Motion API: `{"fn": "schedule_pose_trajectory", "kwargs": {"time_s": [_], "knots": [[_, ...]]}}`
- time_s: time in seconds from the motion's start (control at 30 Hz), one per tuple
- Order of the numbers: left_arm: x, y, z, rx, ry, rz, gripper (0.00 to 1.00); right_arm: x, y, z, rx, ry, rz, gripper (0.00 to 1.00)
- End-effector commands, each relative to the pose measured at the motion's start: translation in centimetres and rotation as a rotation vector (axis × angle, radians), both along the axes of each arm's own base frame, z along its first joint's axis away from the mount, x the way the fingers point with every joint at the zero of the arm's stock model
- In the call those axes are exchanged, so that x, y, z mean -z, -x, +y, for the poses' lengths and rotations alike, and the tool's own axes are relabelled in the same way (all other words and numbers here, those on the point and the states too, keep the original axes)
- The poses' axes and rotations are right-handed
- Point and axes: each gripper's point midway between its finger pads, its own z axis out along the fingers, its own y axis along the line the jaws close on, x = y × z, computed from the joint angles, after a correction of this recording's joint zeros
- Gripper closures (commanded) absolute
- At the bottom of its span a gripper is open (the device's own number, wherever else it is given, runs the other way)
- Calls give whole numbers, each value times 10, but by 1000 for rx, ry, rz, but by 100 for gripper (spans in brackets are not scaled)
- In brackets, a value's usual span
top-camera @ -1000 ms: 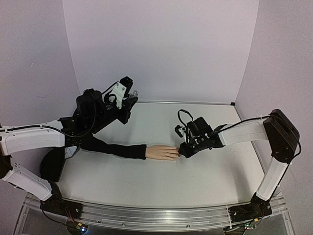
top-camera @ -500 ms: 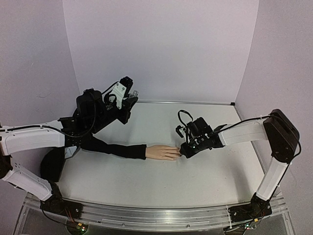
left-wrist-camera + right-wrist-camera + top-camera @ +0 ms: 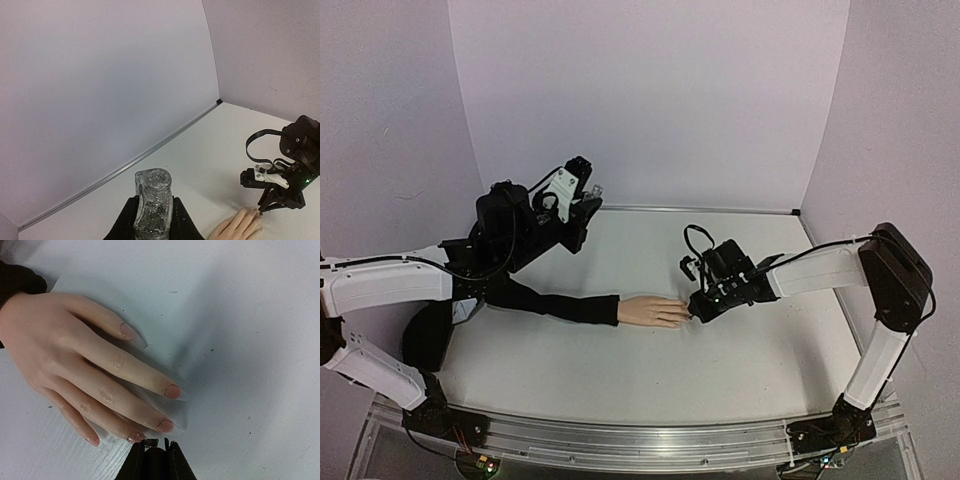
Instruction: Paint the nails
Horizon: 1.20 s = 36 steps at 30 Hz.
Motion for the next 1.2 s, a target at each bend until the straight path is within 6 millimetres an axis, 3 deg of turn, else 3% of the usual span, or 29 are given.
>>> {"fn": "schedule_pose_trajectory", "kwargs": {"time_s": [0.0,0.37,0.57,0.7,0.97,1.07,1.17], "knots": [[-18,3,6,-3,26,-33,100,-8,-5,2,1,11,-29,100],[-19,4,6,1,29,-33,100,-9,-5,0,6,14,-34,100],[-20,4,6,2,31,-32,100,-21,-4,-4,17,6,-62,100],[-25,5,8,1,40,-40,100,-51,-1,-15,43,-24,-125,100],[-58,20,12,54,69,-58,100,-126,20,-61,176,-48,-230,100],[-69,38,8,153,78,-39,100,-165,27,-59,193,-158,-255,100],[-67,60,1,276,72,-4,100,-204,35,-36,133,-314,-232,100]]}}
